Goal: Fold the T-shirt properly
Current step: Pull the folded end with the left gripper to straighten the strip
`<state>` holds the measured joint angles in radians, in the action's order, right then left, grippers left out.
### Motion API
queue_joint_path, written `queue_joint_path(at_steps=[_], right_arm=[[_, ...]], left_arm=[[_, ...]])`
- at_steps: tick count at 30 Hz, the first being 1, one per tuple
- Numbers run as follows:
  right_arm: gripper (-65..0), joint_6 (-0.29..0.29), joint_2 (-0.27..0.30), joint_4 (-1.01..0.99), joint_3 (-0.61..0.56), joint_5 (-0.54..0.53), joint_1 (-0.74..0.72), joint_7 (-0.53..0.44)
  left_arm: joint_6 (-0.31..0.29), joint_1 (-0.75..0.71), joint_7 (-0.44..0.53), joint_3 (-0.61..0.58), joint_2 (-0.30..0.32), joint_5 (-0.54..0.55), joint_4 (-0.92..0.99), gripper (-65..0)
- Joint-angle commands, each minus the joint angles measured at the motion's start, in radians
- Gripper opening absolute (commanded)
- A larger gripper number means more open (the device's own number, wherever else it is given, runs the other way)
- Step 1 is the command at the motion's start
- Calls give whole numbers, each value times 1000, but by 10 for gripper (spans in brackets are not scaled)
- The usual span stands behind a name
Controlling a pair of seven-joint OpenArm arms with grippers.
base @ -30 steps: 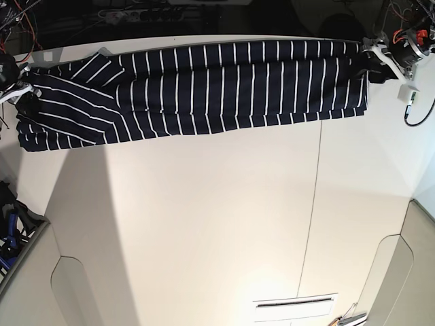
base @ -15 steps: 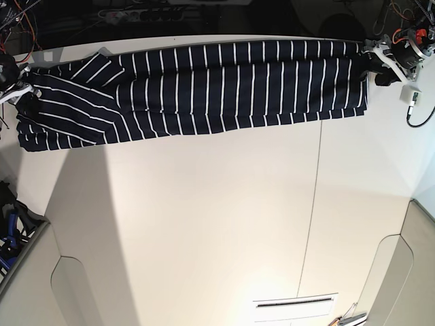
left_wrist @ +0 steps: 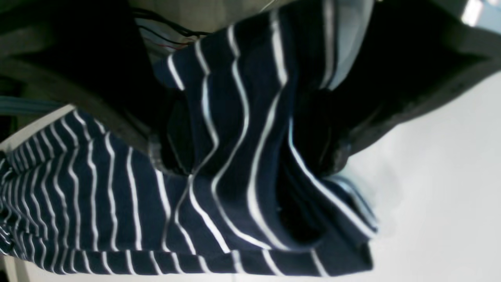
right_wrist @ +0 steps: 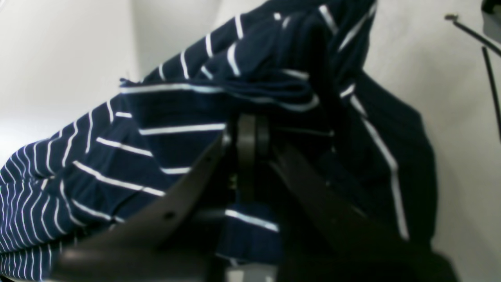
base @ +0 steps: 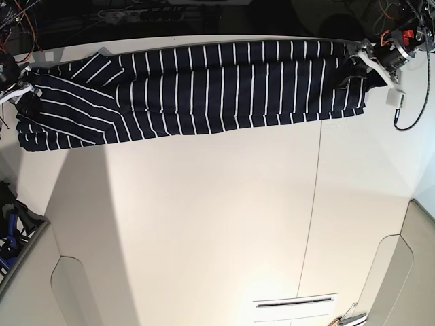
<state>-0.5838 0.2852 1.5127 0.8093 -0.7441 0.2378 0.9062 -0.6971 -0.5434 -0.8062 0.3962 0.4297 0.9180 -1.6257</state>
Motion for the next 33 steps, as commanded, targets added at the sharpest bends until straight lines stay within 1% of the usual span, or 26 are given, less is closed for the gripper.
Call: queue_joint_path(at_steps=[1, 3, 4, 5, 6, 8, 9, 10, 13, 16, 19, 21, 22, 24, 25, 26, 27, 30, 33], right_arm=[[-650, -4, 19, 14, 6, -23, -5, -14], [-650, -4, 19, 14, 6, -23, -5, -14], [-650, -4, 19, 14, 6, -23, -5, -14], [-650, -4, 19, 14, 6, -23, -5, -14], [-650, -4, 19, 14, 6, -23, -5, -15], [-650, -4, 19, 14, 6, -32, -5, -15], [-650, -4, 19, 14, 6, -43, -5, -15], [-650, -4, 19, 14, 6, -55, -5, -14], [-650, -4, 20, 15, 7, -76, -6, -5], [-650, -3, 20, 15, 12, -108, -19, 49], [-650, -4, 19, 16, 40, -175, -34, 109], [-650, -4, 19, 16, 69, -190, -40, 109], [-645, -4, 19, 16, 88, -195, -45, 113], [-510, -5, 19, 17, 124, -217, -49, 115], [-455, -5, 19, 17, 140, -230, -49, 115], [-418, -6, 19, 17, 156, -243, -49, 116], [-402, -8, 19, 17, 171, -257, -49, 118], [-402, -7, 20, 17, 208, -270, -49, 124], [-402, -7, 20, 17, 234, -270, -49, 124]], left_arm=[[-1, -8, -29, -3, 11, -17, -2, -178], [-1, -8, -33, -3, 11, -16, -2, -182], [-1, -8, -36, -3, 11, -16, -2, -197], [-1, -8, -36, -3, 10, -16, -2, -237], [-1, -8, -35, -3, 10, -16, -2, -312], [-1, -8, -35, -3, 10, -16, -2, -524], [-1, -5, -34, -3, 10, -16, -3, -617], [-1, -2, -34, -3, 10, -16, -3, -650], [-1, 13, -20, -3, 11, -16, -3, -650], [-1, 38, -20, -2, 11, -16, -5, -650], [-1, 73, -20, 1, 11, -16, -6, -650], [-1, 102, -21, 3, 11, -17, -6, -650], [15, 117, -21, 3, 11, -17, -6, -650], [36, 146, -21, 3, 11, -21, -6, -650], [35, 159, -21, 3, 11, -26, -6, -650], [35, 173, -21, 3, 11, -37, -6, -650], [35, 187, -21, 3, 11, -51, -6, -650], [36, 225, -21, 3, 16, -113, -6, -650], [43, 267, -21, 3, 35, -180, -6, -650]])
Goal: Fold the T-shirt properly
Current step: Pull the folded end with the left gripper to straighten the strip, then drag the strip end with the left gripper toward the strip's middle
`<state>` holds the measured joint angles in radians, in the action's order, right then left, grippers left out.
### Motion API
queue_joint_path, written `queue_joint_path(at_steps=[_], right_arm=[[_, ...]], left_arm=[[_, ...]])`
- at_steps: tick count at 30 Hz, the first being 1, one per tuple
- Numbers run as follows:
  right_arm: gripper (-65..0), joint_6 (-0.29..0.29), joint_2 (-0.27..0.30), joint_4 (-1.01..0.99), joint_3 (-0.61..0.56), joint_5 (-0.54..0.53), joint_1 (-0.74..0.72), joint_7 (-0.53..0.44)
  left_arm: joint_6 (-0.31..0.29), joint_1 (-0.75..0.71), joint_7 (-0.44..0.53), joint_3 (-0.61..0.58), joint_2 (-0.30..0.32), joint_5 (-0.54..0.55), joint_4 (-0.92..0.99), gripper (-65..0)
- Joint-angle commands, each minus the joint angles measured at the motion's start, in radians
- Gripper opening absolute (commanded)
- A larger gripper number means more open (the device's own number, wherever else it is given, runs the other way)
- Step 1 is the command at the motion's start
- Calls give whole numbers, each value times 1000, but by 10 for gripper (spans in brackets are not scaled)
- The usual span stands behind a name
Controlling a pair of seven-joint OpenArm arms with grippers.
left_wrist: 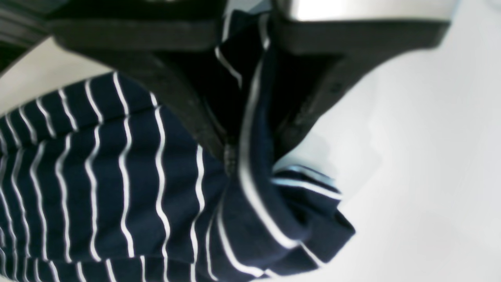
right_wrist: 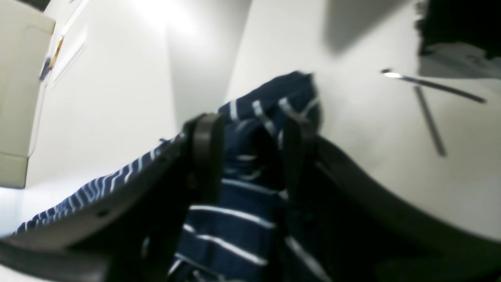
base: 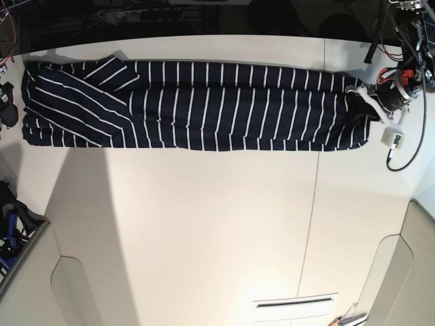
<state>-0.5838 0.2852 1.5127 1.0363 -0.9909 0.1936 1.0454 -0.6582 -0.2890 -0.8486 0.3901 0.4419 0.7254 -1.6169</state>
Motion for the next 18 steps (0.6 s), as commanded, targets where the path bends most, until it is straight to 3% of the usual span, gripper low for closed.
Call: queue_joint_path(at_steps=[1, 3, 7, 11, 14, 18], right_arm=[[-402, -7, 20, 17, 13, -23, -5, -16], [-402, -7, 20, 17, 18, -23, -4, -15], [-402, -7, 20, 17, 18, -23, -5, -16], [-402, -7, 19, 17, 17, -23, -5, -16], [-402, -7, 19, 17, 17, -19, -4, -16], [-402, -7, 19, 17, 17, -11, -4, -16]], left_arm=[[21, 29, 22, 9, 32, -8, -14, -650], [50, 64, 22, 9, 58, -39, -14, -650], [54, 121, 12, 9, 110, -50, -14, -650], [123, 149, -37, 9, 158, -47, -18, -650], [154, 150, -90, 8, 170, -39, -63, -650], [154, 150, -203, 3, 165, 50, -190, -650]])
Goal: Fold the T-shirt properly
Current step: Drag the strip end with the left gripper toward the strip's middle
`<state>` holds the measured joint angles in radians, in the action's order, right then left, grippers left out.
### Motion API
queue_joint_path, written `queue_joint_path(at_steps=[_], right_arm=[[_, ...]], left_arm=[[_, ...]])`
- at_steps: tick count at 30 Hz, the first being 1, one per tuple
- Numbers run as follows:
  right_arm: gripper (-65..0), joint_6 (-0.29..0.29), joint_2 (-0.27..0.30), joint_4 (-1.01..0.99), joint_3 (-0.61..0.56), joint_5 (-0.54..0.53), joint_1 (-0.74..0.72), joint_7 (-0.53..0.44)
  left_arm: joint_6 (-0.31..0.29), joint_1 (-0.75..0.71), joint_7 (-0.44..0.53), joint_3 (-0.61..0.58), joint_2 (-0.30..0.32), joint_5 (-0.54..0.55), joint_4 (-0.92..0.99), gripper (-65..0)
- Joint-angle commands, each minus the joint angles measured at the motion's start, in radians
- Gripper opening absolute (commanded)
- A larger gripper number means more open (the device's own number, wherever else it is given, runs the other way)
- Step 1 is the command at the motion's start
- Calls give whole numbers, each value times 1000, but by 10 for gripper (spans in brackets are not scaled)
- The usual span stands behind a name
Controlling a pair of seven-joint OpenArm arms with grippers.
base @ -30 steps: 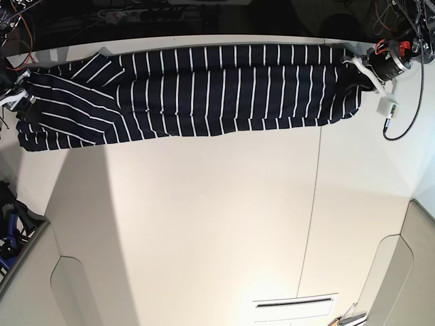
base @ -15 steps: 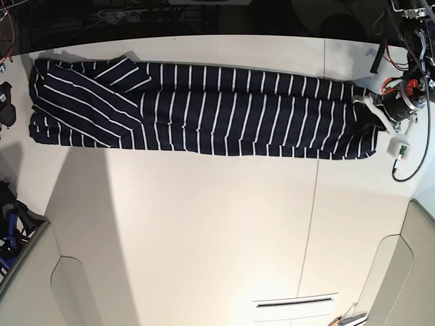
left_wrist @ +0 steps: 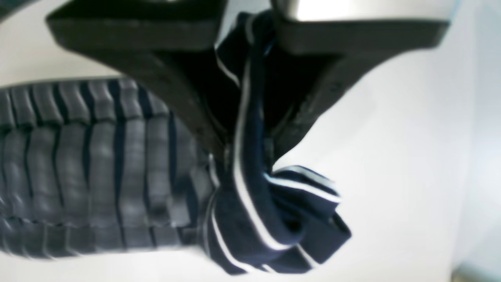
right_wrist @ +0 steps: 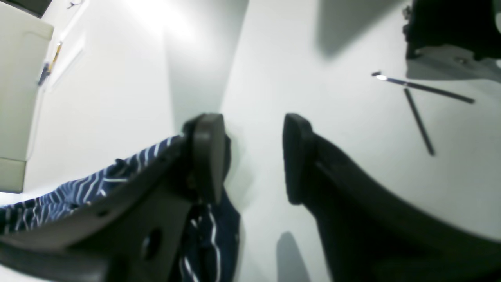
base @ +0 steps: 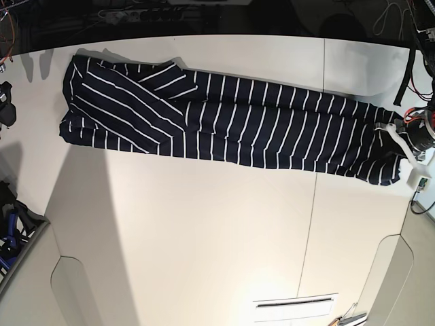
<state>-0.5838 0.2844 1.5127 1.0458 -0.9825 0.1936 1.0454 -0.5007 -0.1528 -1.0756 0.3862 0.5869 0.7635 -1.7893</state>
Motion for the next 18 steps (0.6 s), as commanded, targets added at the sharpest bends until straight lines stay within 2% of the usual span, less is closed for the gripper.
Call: queue_joint_path(at_steps=[1, 4, 8, 12, 18], right_arm=[[-402, -8, 20, 17, 8, -20, -4, -16], [-402, -7, 20, 17, 5, -20, -4, -16], [-402, -8, 20, 17, -2, -8, -4, -16], [-402, -8, 20, 17, -2, -5, -2, -16], [-402, -7, 20, 17, -2, -5, -2, -16]], left_arm=[[-4, 13, 13, 3, 19, 19, -56, -650], [-2, 12, 10, -19, 19, 22, -151, -650], [45, 8, 19, -76, 19, 33, -216, -650], [45, 9, 34, -171, 9, 30, -235, -650], [45, 9, 56, -288, -114, -13, -234, -650]])
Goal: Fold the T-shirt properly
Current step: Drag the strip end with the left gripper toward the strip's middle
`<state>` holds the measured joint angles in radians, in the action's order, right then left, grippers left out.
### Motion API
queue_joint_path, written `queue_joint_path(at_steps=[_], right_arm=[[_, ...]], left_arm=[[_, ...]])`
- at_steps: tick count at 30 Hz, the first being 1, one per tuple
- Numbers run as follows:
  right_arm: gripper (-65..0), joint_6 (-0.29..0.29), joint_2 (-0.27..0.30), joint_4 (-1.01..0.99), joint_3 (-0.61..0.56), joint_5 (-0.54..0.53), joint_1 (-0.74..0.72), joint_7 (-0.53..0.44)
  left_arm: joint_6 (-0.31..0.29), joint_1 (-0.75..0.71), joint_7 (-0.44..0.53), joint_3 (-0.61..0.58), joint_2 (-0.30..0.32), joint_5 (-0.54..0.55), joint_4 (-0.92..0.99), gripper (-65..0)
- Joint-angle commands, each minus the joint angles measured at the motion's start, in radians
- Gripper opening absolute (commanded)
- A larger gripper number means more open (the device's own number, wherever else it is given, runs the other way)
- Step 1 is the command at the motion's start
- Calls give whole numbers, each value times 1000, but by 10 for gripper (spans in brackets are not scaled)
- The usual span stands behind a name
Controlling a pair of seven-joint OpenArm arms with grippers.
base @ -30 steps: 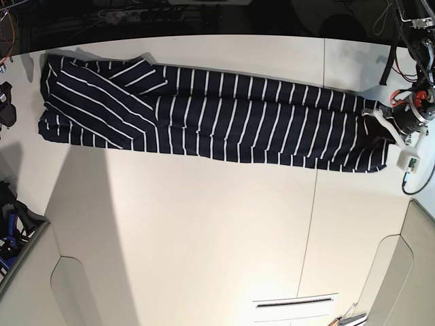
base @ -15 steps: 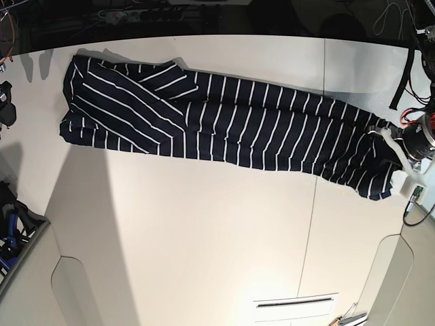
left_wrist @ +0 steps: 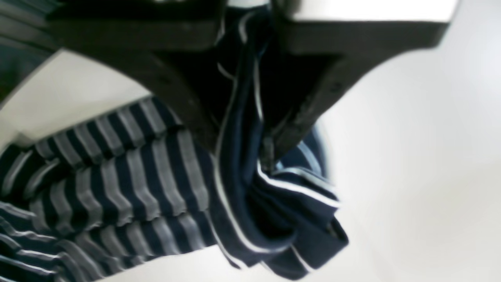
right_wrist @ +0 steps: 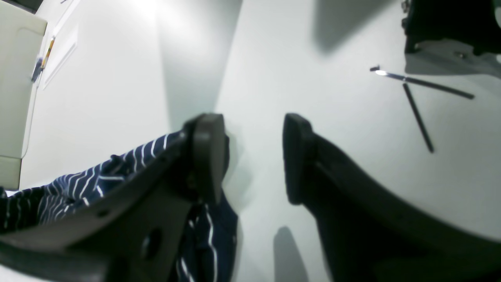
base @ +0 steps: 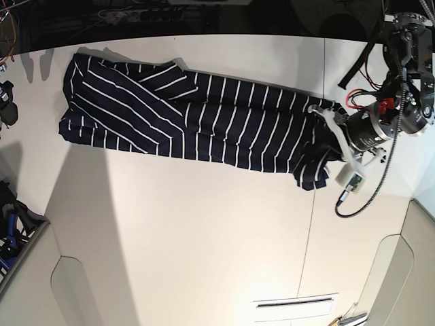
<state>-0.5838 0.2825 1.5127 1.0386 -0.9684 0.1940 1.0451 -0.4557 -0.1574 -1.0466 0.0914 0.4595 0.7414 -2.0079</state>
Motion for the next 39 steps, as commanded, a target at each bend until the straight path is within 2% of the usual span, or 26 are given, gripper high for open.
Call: queue_joint_path(at_steps=[1, 10, 15, 18, 20, 28, 31, 36, 39], right_arm=[[-402, -8, 22, 17, 5, -19, -2, -16], [-402, -7, 22, 17, 5, 1, -2, -16], [-402, -7, 22, 17, 5, 4, -2, -16], [-402, -7, 21, 17, 5, 4, -2, -16], [-402, -7, 19, 17, 5, 4, -2, -16], [-402, -3, 19, 17, 5, 0, 1, 0], [-402, -4, 19, 17, -2, -6, 2, 9], [-406, -15, 19, 17, -18, -86, 3, 58], [-490, -23, 19, 17, -18, -142, 3, 91]], left_arm=[[0, 13, 33, -3, -13, -5, -15, -650], [-5, 13, 33, -80, -179, -35, -13, -638], [-5, 13, 47, -126, -267, -90, 20, -514], [-5, 13, 85, -143, -311, -110, 53, -380], [-5, 13, 101, -146, -338, -109, 72, -333], [-5, 13, 108, -146, -447, -107, 92, -334], [-5, 13, 107, -146, -451, -103, 92, -334], [-5, 13, 100, -146, -451, -117, 92, -334], [-5, 12, 100, -146, -451, -148, 92, -334]])
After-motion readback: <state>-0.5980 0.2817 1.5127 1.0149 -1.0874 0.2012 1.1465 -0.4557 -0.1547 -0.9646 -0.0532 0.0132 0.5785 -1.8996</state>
